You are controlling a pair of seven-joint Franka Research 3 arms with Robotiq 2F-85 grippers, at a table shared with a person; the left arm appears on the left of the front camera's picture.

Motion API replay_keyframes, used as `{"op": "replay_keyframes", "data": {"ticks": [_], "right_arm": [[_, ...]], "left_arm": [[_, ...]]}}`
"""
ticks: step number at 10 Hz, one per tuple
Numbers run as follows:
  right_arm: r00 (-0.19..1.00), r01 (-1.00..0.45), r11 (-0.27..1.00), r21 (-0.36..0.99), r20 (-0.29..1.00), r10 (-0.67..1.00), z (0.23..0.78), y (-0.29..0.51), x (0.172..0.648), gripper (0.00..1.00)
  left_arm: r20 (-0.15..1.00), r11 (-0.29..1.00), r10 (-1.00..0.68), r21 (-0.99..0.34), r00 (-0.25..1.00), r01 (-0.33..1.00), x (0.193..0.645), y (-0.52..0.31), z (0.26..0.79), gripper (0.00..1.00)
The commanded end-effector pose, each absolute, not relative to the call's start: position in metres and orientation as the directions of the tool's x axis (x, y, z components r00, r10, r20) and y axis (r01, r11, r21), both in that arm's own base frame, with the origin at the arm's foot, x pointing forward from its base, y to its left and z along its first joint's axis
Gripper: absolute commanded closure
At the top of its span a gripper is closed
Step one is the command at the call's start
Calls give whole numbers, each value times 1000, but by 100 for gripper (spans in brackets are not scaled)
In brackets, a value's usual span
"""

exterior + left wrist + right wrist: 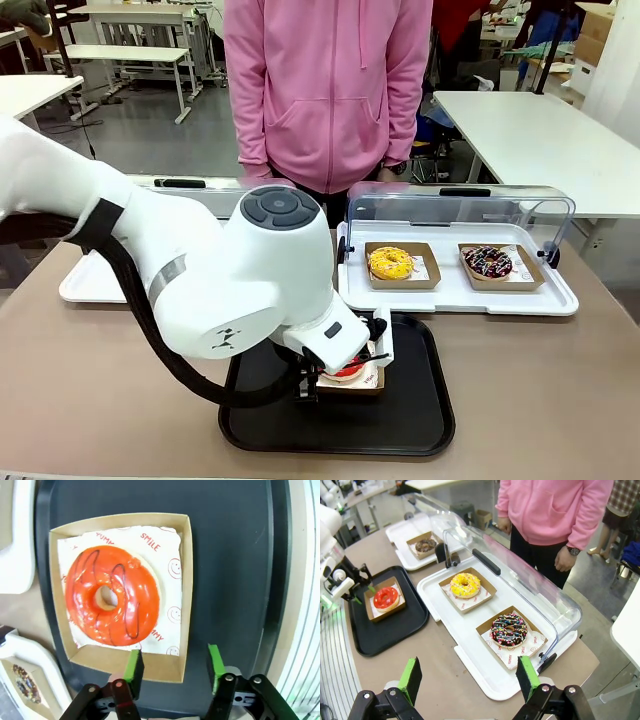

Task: Move the first donut from the left to the tray.
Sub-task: Pick up the Paper togo box containing the Donut indicated by the person and place it on the Handle tray.

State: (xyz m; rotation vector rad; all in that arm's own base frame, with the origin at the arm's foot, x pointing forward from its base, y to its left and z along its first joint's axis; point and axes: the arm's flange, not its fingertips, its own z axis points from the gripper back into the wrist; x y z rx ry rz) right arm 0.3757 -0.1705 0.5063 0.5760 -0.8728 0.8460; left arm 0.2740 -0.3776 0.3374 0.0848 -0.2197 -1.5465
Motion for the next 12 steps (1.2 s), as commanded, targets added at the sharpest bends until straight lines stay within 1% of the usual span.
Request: {"op": "replay_keyframes", "data": {"ticks": [1,4,5,6,12], "right_arm": [[344,-832,547,90,858,382,507,-169,377,0],[344,-832,547,90,858,382,507,-169,377,0],[344,-832,547,90,858,382,507,-169,377,0],[344,-832,547,90,858,382,507,-169,377,0],[344,-832,547,90,858,382,507,-169,377,0]], "left_arm": [[100,25,-995,180,7,983,262,-370,363,0],[66,11,-998,181,-1,983,254,-374,383,0],[22,-1,-1000,162,-4,987,254,-372,385,0],[76,25,-997,207,9,978,254,-378,374,0],[76,25,-997,207,9,978,254,-378,374,0]]}}
